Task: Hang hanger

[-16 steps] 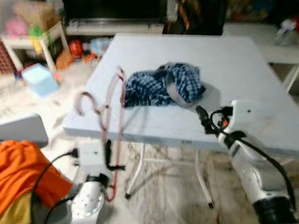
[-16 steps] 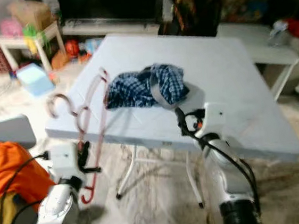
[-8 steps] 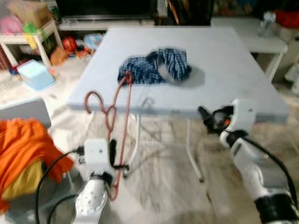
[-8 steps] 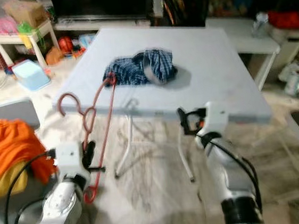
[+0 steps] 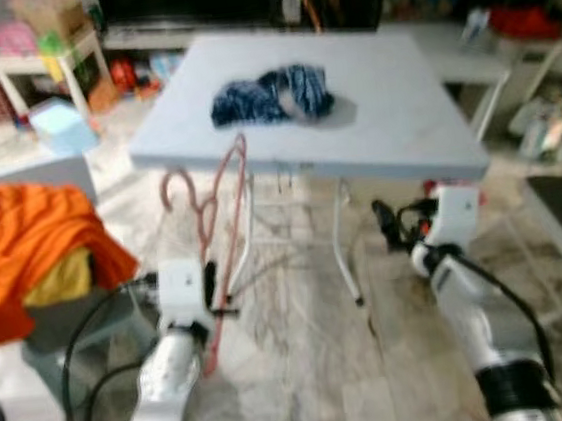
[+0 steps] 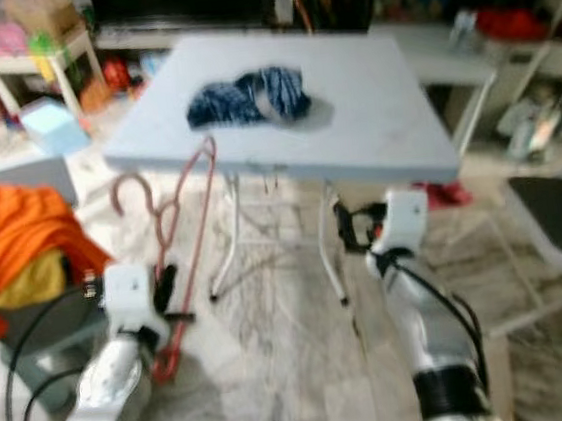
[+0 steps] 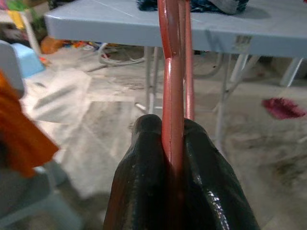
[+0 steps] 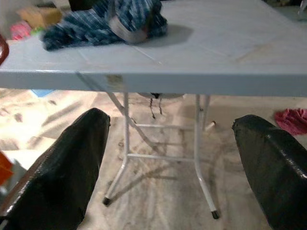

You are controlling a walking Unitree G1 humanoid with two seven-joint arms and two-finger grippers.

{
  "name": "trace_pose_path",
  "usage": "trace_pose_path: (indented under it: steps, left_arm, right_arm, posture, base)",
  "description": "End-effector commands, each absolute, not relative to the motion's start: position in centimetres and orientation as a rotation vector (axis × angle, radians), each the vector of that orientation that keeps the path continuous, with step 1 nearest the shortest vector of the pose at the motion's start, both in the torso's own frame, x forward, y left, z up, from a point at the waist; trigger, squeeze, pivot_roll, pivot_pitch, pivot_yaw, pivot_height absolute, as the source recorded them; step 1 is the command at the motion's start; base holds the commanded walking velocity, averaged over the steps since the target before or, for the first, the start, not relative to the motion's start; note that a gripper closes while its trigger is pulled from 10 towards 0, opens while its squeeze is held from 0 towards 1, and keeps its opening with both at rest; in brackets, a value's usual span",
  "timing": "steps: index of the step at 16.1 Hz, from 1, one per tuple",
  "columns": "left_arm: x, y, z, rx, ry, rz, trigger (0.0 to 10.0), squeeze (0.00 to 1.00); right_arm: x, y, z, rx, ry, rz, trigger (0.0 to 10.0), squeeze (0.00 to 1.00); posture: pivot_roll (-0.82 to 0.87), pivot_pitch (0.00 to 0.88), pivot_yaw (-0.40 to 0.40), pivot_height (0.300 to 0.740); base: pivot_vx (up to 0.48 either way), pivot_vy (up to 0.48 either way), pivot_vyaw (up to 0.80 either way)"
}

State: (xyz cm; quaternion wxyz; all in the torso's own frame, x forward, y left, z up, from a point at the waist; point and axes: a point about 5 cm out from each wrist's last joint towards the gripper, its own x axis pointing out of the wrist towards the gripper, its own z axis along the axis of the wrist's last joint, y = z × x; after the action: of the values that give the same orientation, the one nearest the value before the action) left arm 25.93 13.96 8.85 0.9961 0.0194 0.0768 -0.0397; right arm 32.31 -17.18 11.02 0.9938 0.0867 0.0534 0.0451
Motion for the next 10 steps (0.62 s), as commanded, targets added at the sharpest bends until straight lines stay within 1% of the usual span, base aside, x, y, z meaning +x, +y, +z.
trace_pose_path:
  steps: [1, 7, 8, 9, 10]
  left_arm:
    - [26.1, 14.0, 9.2, 0.039, 0.139, -0.078, 10.0, 0.0]
    - [26.5, 14.1, 9.0, 0.048, 0.174, -0.141, 10.0, 0.0]
    - [26.6, 14.1, 9.0, 0.051, 0.179, -0.148, 10.0, 0.0]
    - [26.5, 14.2, 9.0, 0.061, 0.194, -0.17, 10.0, 0.0]
    - [26.0, 14.2, 8.4, 0.098, 0.245, -0.27, 10.0, 0.0]
  right_arm:
    - [32.6, -17.5, 11.5, 0.15, 0.098, 0.085, 10.0, 0.0]
    - [32.6, -17.0, 11.0, 0.091, 0.113, 0.118, 10.0, 0.0]
    - [32.6, -16.9, 10.9, 0.038, 0.104, 0.136, 10.0, 0.0]
    - [32.5, -16.6, 10.9, -0.008, 0.096, 0.171, 10.0, 0.0]
    - [32.3, -16.1, 11.0, -0.023, 0.091, 0.271, 10.0, 0.0]
  posture:
    - [-0.02, 0.0, -0.066, 0.74]
    - [-0.02, 0.0, -0.054, 0.74]
    - [-0.02, 0.0, -0.053, 0.74]
    - [-0.02, 0.0, -0.048, 0.74]
    - [-0.02, 0.0, -0.049, 0.74]
  base:
    - [0.0, 0.0, 0.0]
    - [0.0, 0.0, 0.0]
    - [0.0, 0.0, 0.0]
    - [0.0, 0.0, 0.0]
    - [0.0, 0.0, 0.0]
